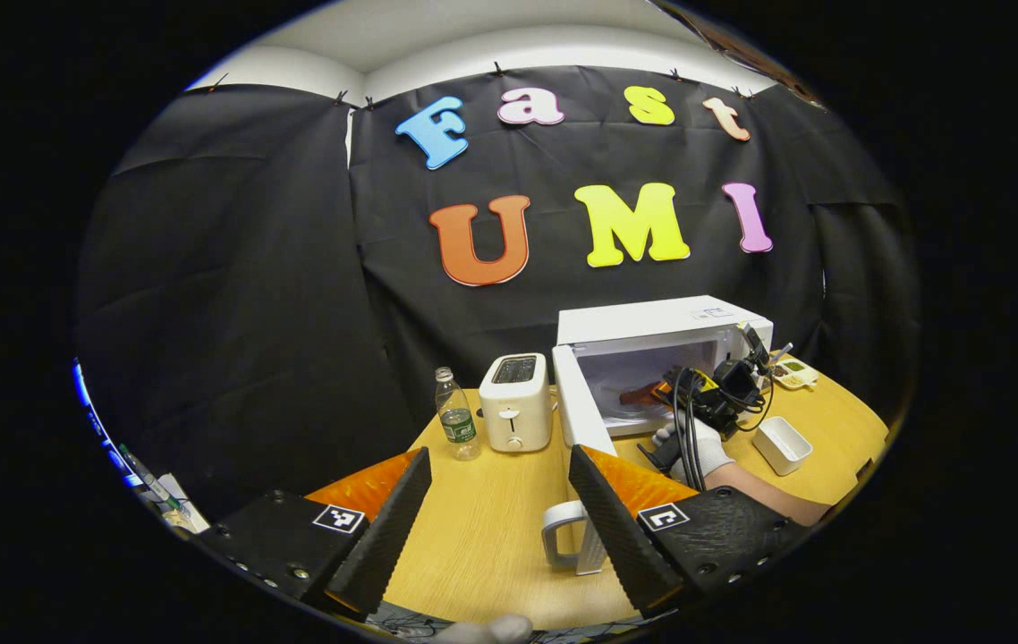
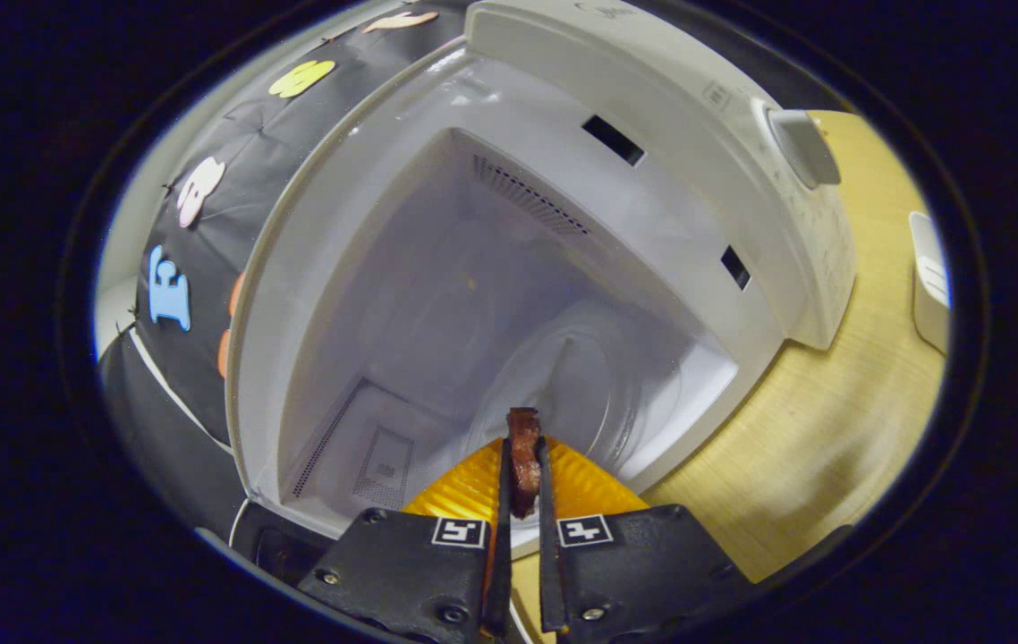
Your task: Open the microwave oven with the left hand, put the food in, and close the microwave oven.
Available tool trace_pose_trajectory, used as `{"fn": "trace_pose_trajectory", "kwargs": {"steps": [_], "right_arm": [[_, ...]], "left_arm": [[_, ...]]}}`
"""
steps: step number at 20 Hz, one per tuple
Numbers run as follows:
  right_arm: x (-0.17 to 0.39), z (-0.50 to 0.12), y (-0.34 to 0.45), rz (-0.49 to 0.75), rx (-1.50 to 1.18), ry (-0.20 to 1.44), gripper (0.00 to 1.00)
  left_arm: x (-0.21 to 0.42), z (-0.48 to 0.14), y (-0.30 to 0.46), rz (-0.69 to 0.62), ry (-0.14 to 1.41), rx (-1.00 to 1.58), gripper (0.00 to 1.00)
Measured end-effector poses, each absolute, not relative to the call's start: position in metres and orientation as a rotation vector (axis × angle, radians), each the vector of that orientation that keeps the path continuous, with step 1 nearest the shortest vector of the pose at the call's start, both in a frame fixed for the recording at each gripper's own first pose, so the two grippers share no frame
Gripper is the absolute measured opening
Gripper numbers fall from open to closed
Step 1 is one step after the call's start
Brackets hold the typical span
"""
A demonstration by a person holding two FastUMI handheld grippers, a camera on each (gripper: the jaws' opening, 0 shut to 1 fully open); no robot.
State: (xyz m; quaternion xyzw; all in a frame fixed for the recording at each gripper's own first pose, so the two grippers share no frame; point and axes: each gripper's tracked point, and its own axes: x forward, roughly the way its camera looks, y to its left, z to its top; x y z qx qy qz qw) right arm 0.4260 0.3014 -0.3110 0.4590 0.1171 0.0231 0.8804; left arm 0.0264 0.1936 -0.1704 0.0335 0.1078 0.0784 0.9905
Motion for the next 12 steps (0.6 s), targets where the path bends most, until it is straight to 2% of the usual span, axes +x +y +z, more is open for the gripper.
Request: {"fn": "trace_pose_trajectory", "kwargs": {"steps": [1, 2, 3, 6, 7, 8, 9, 10, 11, 12], "right_arm": [[0.4294, -0.3155, 0.3011, 0.036, 0.944, 0.247, 0.16], [0.4328, -0.3164, 0.3001, 0.028, 0.908, 0.240, 0.07], [0.4333, -0.3191, 0.3007, 0.009, 0.851, 0.249, 0.19], [0.4300, -0.3180, 0.3001, 0.002, 0.673, 0.230, 0.30], [0.4297, -0.3174, 0.2994, 0.007, 0.594, 0.222, 0.31], [0.4291, -0.3160, 0.2982, 0.005, 0.548, 0.221, 0.22], [0.4307, -0.3140, 0.2961, 0.005, 0.525, 0.222, 0.34], [0.4326, -0.3121, 0.2957, 0.006, 0.508, 0.221, 0.27], [0.4337, -0.3151, 0.2965, 0.005, 0.487, 0.239, 0.38], [0.4352, -0.3220, 0.2967, -0.001, 0.447, 0.256, 0.40]], "left_arm": [[0.0279, -0.1713, 0.1947, 0.162, 0.215, 0.069, 0.95], [0.0282, -0.1751, 0.1947, 0.160, 0.222, 0.065, 0.95], [0.0288, -0.1764, 0.1934, 0.156, 0.225, 0.063, 0.95], [0.0290, -0.1752, 0.1991, 0.170, 0.219, 0.070, 0.95], [0.0288, -0.1751, 0.1999, 0.174, 0.219, 0.065, 0.95], [0.0293, -0.1730, 0.2007, 0.177, 0.210, 0.063, 0.95], [0.0299, -0.1720, 0.2020, 0.182, 0.207, 0.064, 0.95], [0.0306, -0.1715, 0.2019, 0.185, 0.205, 0.061, 0.95], [0.0308, -0.1709, 0.2019, 0.187, 0.203, 0.058, 0.95], [0.0307, -0.1721, 0.2004, 0.186, 0.204, 0.055, 0.95]]}}
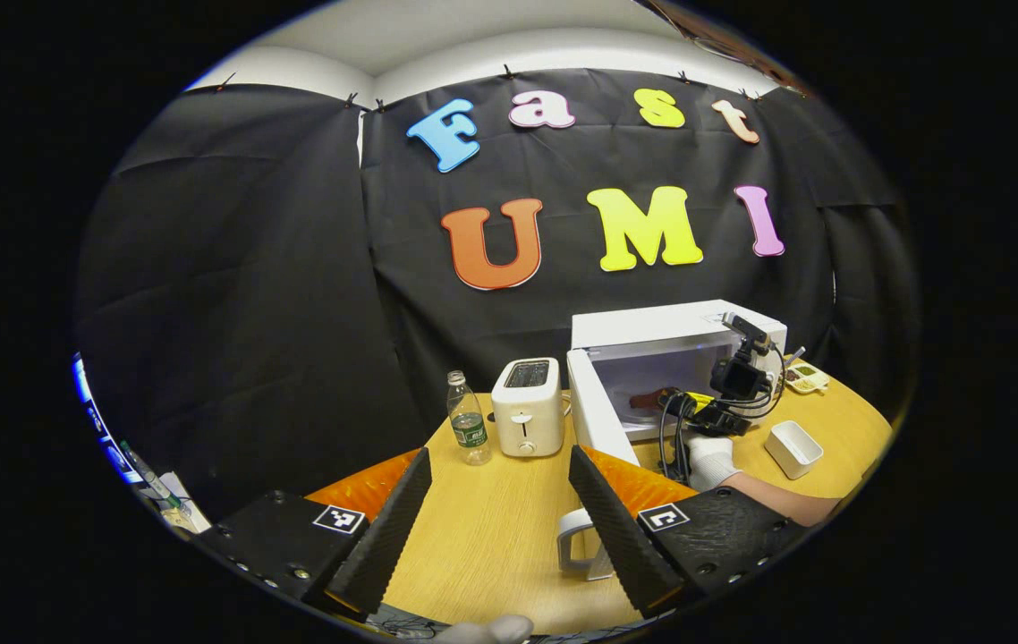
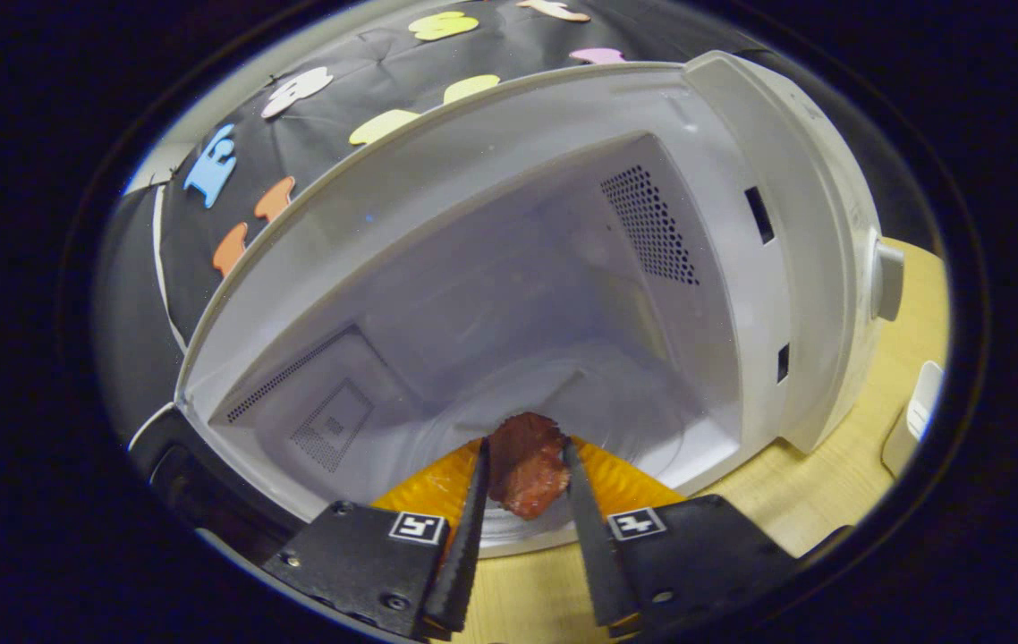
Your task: Open the microwave oven with the left hand, put the food in, and close the microwave oven.
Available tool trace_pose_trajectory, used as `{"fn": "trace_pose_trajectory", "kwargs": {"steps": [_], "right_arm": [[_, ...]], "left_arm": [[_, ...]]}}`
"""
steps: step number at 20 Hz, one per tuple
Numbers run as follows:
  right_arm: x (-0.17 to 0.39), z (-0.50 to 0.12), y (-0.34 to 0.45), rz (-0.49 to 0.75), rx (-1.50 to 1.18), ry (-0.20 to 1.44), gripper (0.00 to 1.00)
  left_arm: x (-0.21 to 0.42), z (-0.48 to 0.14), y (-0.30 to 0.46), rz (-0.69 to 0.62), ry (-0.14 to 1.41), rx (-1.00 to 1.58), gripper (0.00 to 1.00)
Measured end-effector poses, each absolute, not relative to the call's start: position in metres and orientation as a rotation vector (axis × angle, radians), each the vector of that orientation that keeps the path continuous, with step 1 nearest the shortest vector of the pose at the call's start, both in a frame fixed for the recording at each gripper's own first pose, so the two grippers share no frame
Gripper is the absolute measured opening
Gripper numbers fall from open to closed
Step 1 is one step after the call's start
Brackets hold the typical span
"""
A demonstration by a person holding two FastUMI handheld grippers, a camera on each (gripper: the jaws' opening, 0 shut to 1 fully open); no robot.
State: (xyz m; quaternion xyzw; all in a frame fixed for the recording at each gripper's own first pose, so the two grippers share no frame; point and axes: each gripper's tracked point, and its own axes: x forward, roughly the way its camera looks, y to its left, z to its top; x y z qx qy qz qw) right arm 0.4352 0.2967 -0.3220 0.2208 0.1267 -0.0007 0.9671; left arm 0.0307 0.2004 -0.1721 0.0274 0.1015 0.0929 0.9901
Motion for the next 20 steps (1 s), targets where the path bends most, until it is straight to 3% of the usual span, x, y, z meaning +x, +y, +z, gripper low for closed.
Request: {"fn": "trace_pose_trajectory", "kwargs": {"steps": [1, 3, 6, 12, 17, 18, 19, 20], "right_arm": [[0.436, -0.325, 0.294, -0.002, 0.432, 0.263, 0.60], [0.434, -0.325, 0.297, 0.014, 0.402, 0.275, 0.64], [0.433, -0.319, 0.293, 0.014, 0.295, 0.255, 0.90], [0.401, -0.293, 0.296, 0.060, 0.240, 0.221, 0.97], [0.342, -0.221, 0.297, 0.167, 0.226, 0.200, 0.98], [0.328, -0.208, 0.293, 0.176, 0.207, 0.201, 0.91], [0.311, -0.191, 0.287, 0.185, 0.186, 0.196, 1.00], [0.294, -0.172, 0.283, 0.201, 0.159, 0.179, 1.00]], "left_arm": [[0.031, -0.172, 0.200, 0.187, 0.200, 0.057, 0.95], [0.032, -0.172, 0.198, 0.187, 0.199, 0.064, 0.95], [0.032, -0.174, 0.194, 0.182, 0.201, 0.066, 0.95], [0.032, -0.169, 0.196, 0.191, 0.189, 0.064, 0.95], [0.033, -0.150, 0.198, 0.184, 0.153, 0.051, 0.95], [0.033, -0.148, 0.198, 0.178, 0.144, 0.041, 0.95], [0.034, -0.144, 0.196, 0.171, 0.140, 0.032, 0.95], [0.034, -0.142, 0.195, 0.167, 0.135, 0.025, 0.95]]}}
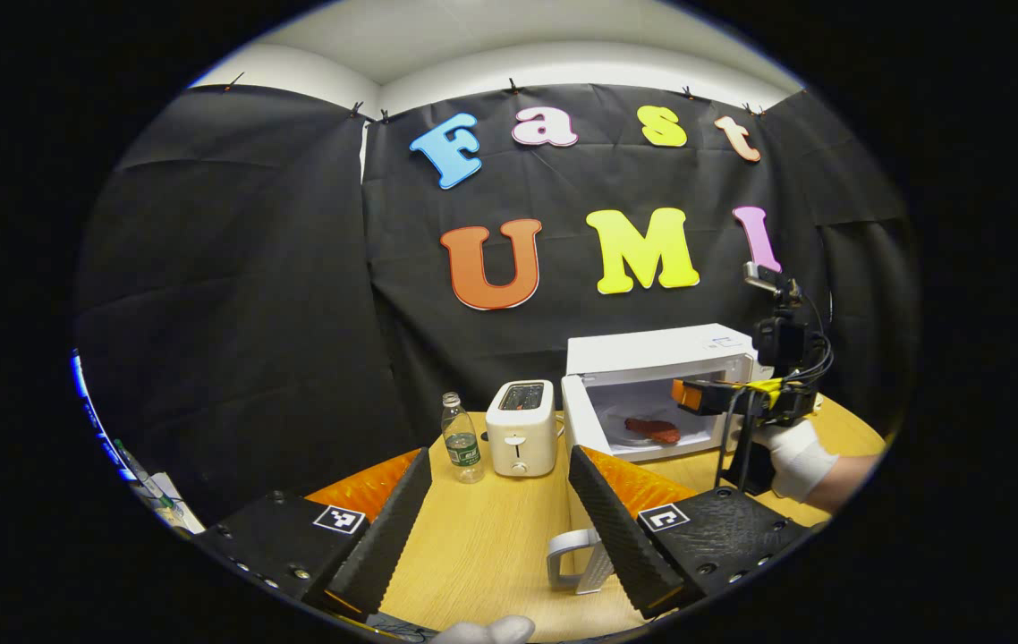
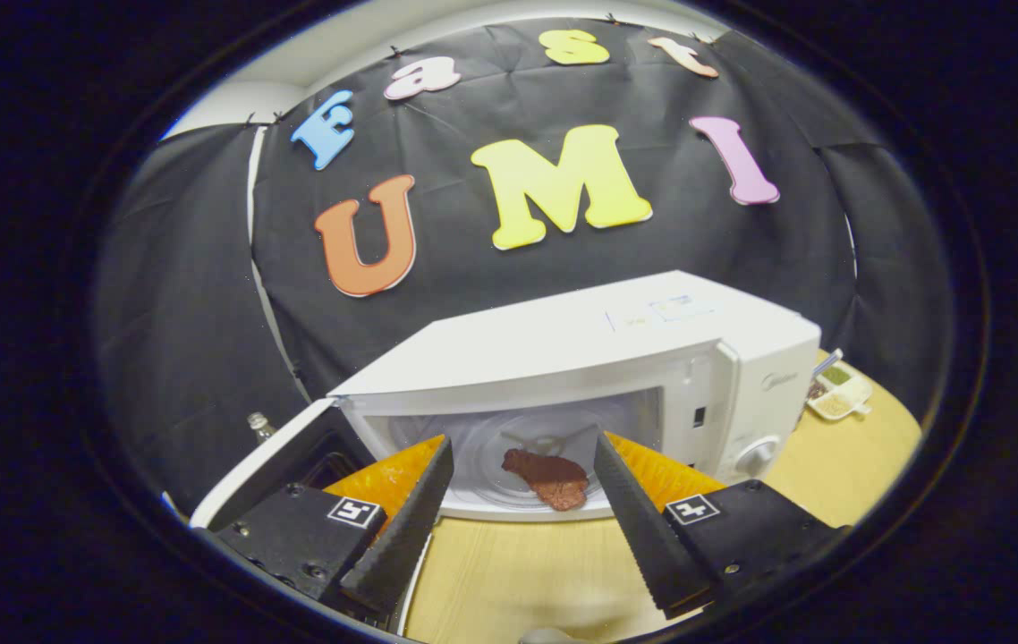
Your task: Open the microwave oven with the left hand, put the food in, and close the microwave oven.
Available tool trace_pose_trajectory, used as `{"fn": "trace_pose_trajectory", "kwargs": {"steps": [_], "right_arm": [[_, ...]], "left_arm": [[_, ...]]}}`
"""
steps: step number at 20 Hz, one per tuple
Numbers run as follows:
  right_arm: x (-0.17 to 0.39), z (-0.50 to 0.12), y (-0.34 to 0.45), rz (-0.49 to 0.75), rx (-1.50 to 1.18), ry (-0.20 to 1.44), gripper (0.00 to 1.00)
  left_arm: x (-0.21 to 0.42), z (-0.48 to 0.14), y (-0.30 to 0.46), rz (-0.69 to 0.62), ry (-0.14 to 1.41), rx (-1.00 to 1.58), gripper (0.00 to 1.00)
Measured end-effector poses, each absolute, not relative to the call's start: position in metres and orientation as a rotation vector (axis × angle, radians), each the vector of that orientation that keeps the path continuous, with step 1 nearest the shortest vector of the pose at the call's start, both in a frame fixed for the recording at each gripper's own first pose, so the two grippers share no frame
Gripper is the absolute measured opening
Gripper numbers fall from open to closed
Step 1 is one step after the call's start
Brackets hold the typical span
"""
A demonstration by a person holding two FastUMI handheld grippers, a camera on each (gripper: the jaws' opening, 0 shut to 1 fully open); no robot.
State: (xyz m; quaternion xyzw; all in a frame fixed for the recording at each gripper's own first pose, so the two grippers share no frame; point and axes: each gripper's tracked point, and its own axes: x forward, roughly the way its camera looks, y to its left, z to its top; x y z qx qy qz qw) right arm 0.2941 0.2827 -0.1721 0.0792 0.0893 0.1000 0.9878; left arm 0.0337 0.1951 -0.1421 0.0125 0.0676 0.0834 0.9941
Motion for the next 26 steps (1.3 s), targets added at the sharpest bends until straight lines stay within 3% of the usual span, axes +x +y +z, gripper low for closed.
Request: {"fn": "trace_pose_trajectory", "kwargs": {"steps": [1, 2, 3, 4, 5, 6, 7, 8, 9, 10, 11, 12, 13, 15, 16, 17, 18, 19, 20, 21, 22, 26], "right_arm": [[0.278, -0.156, 0.278, 0.215, 0.127, 0.165, 0.90], [0.261, -0.144, 0.273, 0.227, 0.096, 0.167, 1.00], [0.244, -0.136, 0.265, 0.237, 0.073, 0.170, 1.00], [0.226, -0.126, 0.256, 0.240, 0.057, 0.171, 0.90], [0.208, -0.116, 0.246, 0.239, 0.036, 0.168, 0.90], [0.191, -0.107, 0.234, 0.232, 0.018, 0.158, 1.00], [0.177, -0.097, 0.224, 0.224, -0.001, 0.147, 1.00], [0.163, -0.091, 0.213, 0.218, -0.012, 0.137, 0.90], [0.150, -0.089, 0.203, 0.214, -0.022, 0.146, 1.00], [0.139, -0.089, 0.195, 0.212, -0.033, 0.153, 0.89], [0.128, -0.087, 0.183, 0.196, -0.035, 0.159, 1.00], [0.118, -0.084, 0.175, 0.186, -0.028, 0.159, 1.00], [0.108, -0.083, 0.167, 0.170, -0.022, 0.160, 0.90], [0.090, -0.083, 0.157, 0.156, -0.012, 0.171, 0.90], [0.084, -0.082, 0.152, 0.149, -0.012, 0.171, 1.00], [0.079, -0.080, 0.148, 0.142, -0.013, 0.167, 0.91], [0.076, -0.079, 0.144, 0.136, -0.018, 0.162, 1.00], [0.073, -0.080, 0.142, 0.133, -0.023, 0.166, 1.00], [0.071, -0.079, 0.139, 0.129, -0.023, 0.171, 0.91], [0.069, -0.078, 0.136, 0.121, -0.021, 0.171, 1.00], [0.068, -0.077, 0.133, 0.111, -0.020, 0.171, 1.00], [0.066, -0.073, 0.127, 0.098, -0.012, 0.169, 1.00]], "left_arm": [[0.033, -0.138, 0.195, 0.161, 0.123, 0.022, 0.95], [0.034, -0.133, 0.195, 0.159, 0.113, 0.021, 0.95], [0.035, -0.129, 0.194, 0.155, 0.102, 0.018, 0.95], [0.037, -0.127, 0.195, 0.155, 0.094, 0.015, 0.95], [0.038, -0.124, 0.196, 0.154, 0.083, 0.008, 0.95], [0.037, -0.123, 0.195, 0.152, 0.075, 0.003, 0.95], [0.038, -0.121, 0.197, 0.155, 0.071, 0.001, 0.95], [0.039, -0.121, 0.195, 0.151, 0.065, 0.000, 0.95], [0.039, -0.120, 0.196, 0.155, 0.061, 0.000, 0.95], [0.038, -0.120, 0.196, 0.155, 0.058, 0.003, 0.95], [0.037, -0.120, 0.196, 0.158, 0.056, 0.007, 0.95], [0.037, -0.122, 0.196, 0.160, 0.058, 0.011, 0.95], [0.037, -0.123, 0.195, 0.158, 0.061, 0.014, 0.95], [0.034, -0.127, 0.195, 0.154, 0.069, 0.018, 0.95], [0.035, -0.128, 0.195, 0.151, 0.070, 0.018, 0.95], [0.035, -0.129, 0.195, 0.150, 0.073, 0.020, 0.95], [0.036, -0.131, 0.196, 0.148, 0.071, 0.018, 0.95], [0.036, -0.132, 0.195, 0.141, 0.074, 0.013, 0.94], [0.037, -0.133, 0.197, 0.142, 0.071, 0.009, 0.93], [0.037, -0.135, 0.195, 0.125, 0.074, 0.001, 0.85], [0.038, -0.137, 0.189, 0.097, 0.072, -0.004, 0.82], [0.041, -0.148, 0.205, 0.137, 0.075, 0.056, 0.01]]}}
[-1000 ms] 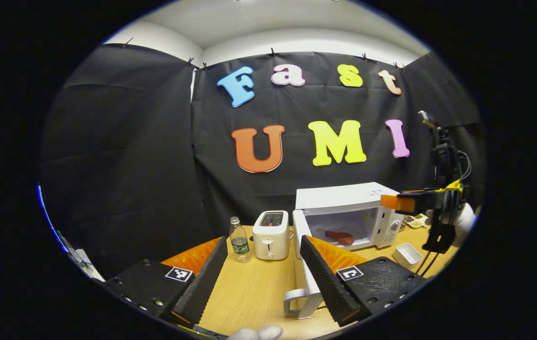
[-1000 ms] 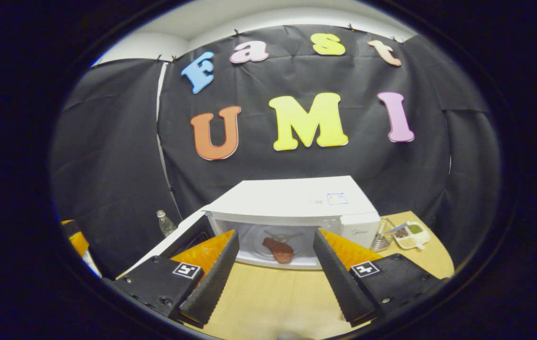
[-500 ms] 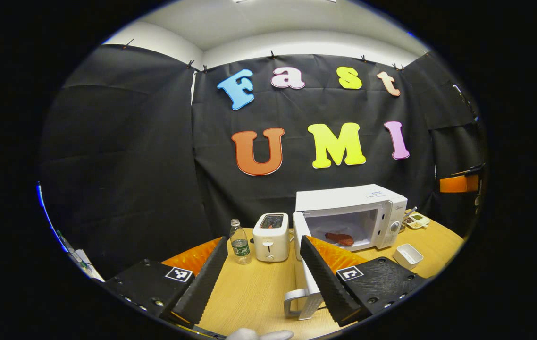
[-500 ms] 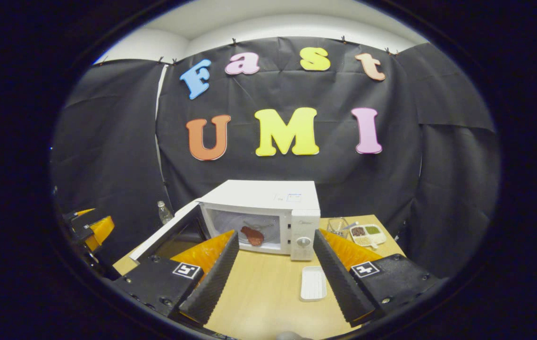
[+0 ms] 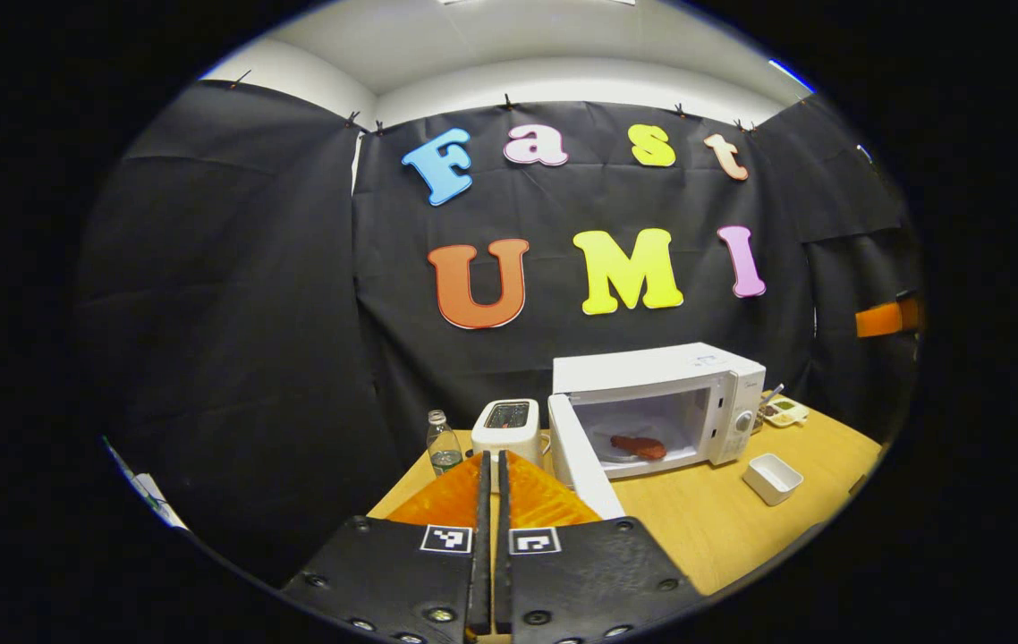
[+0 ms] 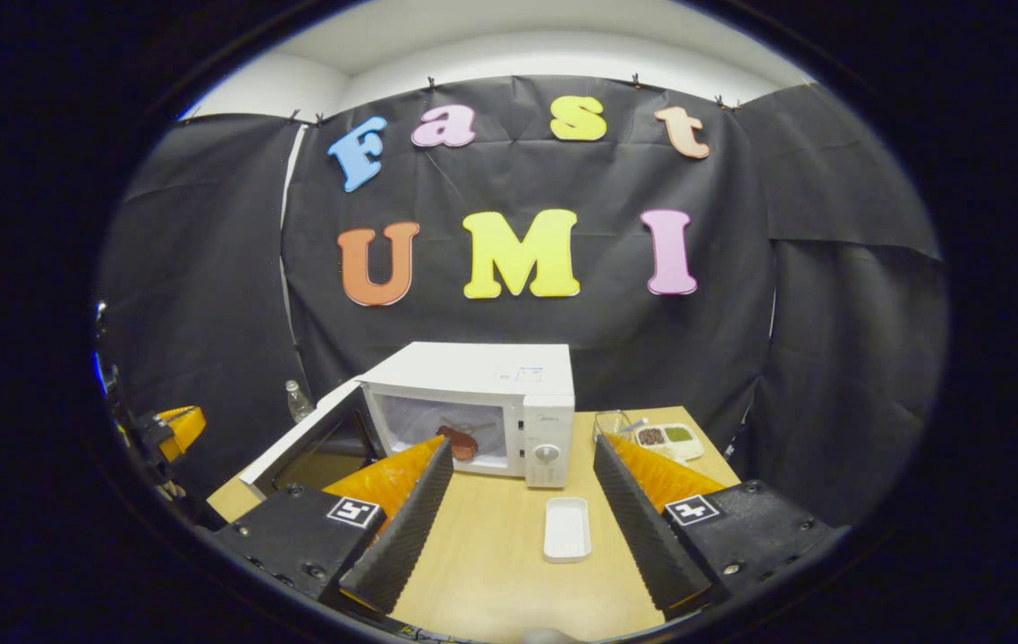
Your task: Open the microwave oven with the left hand, put the food in, and close the microwave oven.
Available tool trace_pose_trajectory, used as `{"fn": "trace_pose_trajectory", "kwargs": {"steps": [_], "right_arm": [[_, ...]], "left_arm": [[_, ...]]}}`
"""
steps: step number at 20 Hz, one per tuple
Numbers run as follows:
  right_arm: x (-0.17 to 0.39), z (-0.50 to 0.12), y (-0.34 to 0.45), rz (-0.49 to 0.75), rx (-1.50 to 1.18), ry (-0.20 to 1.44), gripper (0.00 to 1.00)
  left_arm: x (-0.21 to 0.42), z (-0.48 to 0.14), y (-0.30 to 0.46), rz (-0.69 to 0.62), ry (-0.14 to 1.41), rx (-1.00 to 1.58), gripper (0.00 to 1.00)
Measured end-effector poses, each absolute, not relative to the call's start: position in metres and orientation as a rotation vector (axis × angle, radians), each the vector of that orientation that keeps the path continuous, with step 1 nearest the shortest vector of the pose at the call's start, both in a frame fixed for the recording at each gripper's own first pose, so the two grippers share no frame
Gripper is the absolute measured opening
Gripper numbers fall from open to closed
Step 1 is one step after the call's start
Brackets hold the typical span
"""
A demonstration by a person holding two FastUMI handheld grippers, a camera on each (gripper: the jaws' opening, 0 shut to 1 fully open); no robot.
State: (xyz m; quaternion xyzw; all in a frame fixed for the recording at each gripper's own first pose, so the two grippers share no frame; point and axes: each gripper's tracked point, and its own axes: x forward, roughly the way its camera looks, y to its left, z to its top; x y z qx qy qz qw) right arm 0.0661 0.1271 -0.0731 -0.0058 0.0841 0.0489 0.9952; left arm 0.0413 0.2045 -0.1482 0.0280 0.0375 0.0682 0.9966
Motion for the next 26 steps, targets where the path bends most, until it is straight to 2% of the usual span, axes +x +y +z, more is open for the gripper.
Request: {"fn": "trace_pose_trajectory", "kwargs": {"steps": [1, 2, 10, 15, 20, 26], "right_arm": [[0.066, -0.076, 0.126, 0.098, -0.011, 0.173, 0.91], [0.065, -0.078, 0.125, 0.092, -0.014, 0.183, 1.00], [0.052, -0.080, 0.112, 0.065, -0.017, 0.213, 1.00], [0.044, -0.087, 0.098, 0.028, -0.023, 0.246, 1.00], [0.037, -0.084, 0.092, 0.009, -0.038, 0.253, 1.00], [0.047, -0.086, 0.091, 0.048, -0.028, 0.269, 1.00]], "left_arm": [[0.037, -0.149, 0.198, 0.115, 0.073, 0.057, 0.00], [0.040, -0.151, 0.194, 0.091, 0.075, 0.058, 0.00], [0.051, -0.209, 0.209, 0.100, 0.178, 0.029, 0.00], [0.059, -0.245, 0.196, 0.047, 0.225, 0.036, 0.00], [0.067, -0.257, 0.182, 0.024, 0.227, 0.031, 0.00], [0.074, -0.265, 0.141, -0.022, 0.245, 0.013, 0.00]]}}
